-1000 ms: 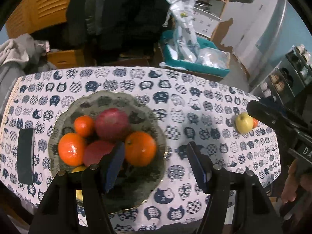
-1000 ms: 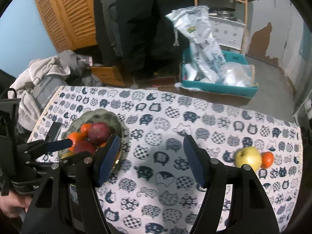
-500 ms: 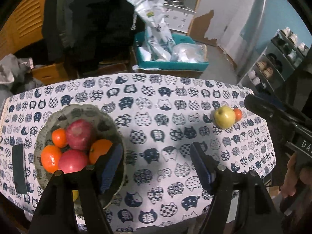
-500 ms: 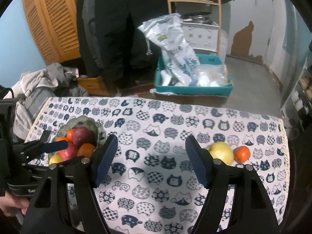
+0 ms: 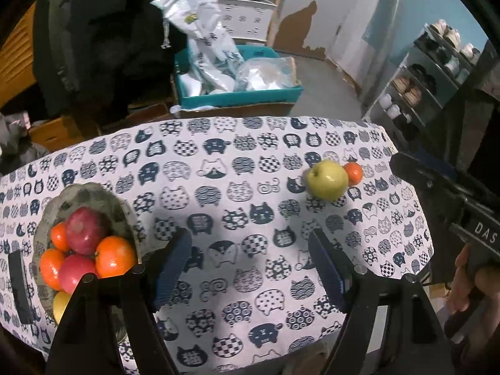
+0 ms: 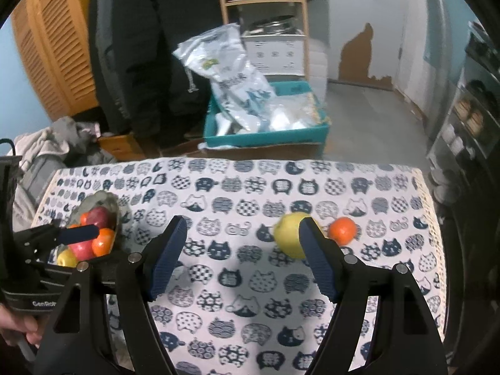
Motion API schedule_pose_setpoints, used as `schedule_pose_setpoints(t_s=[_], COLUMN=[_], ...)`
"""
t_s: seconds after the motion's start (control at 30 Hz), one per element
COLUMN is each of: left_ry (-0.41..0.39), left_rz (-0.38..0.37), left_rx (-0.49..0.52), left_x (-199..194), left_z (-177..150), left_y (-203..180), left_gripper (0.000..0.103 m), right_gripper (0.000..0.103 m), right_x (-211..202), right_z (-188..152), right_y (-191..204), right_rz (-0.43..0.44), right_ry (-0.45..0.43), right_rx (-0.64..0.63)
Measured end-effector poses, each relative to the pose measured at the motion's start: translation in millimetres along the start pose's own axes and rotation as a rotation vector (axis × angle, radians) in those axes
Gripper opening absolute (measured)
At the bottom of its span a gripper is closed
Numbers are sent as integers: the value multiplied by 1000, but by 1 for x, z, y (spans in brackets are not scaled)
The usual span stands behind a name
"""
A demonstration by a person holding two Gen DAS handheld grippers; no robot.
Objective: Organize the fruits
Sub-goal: 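Move both tools from the bowl toward the green pear and mandarin, then grasp the green pear with the left tool while the right tool grasps the mandarin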
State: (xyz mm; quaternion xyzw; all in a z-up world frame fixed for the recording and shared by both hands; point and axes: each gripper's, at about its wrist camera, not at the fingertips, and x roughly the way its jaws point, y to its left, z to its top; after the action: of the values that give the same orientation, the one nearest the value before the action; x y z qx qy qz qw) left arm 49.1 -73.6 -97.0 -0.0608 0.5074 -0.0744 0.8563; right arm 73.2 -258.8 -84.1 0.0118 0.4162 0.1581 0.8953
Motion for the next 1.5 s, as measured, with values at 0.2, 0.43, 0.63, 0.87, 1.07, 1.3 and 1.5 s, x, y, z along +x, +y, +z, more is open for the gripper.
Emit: schedule_pose_setpoints(t_s=[0.2,0.43,0.63,0.87,1.07,1.3,1.5], left_ry=[14,28,54,104,130,185,222], left_rz=[-21,-48,-42,-72,-90,-92,-107], left_rx=[20,5,-1,27,82,132,140], left_x=[8,20,43,74,102,142,171], left_z=[8,23,42,65,81,77,72], left_y=[-23,-44,-62,-88,-112,-129,-135], left_gripper=[79,83,86,86,87,87,87], right_gripper=[76,81,81,81,81,81,81], right_x=[-4,-5,9,27,48,86,109], right_z=[-1,0,9,29,42,30,15], right_y=[-31,-67,-100,-130,-149,-168,-178], right_rz=[-31,-83,-60,-82,-99,-54,-37], right_ry=[-2,18,77,160,218,292,333], right_rx=[49,85,132,112,66,123,173])
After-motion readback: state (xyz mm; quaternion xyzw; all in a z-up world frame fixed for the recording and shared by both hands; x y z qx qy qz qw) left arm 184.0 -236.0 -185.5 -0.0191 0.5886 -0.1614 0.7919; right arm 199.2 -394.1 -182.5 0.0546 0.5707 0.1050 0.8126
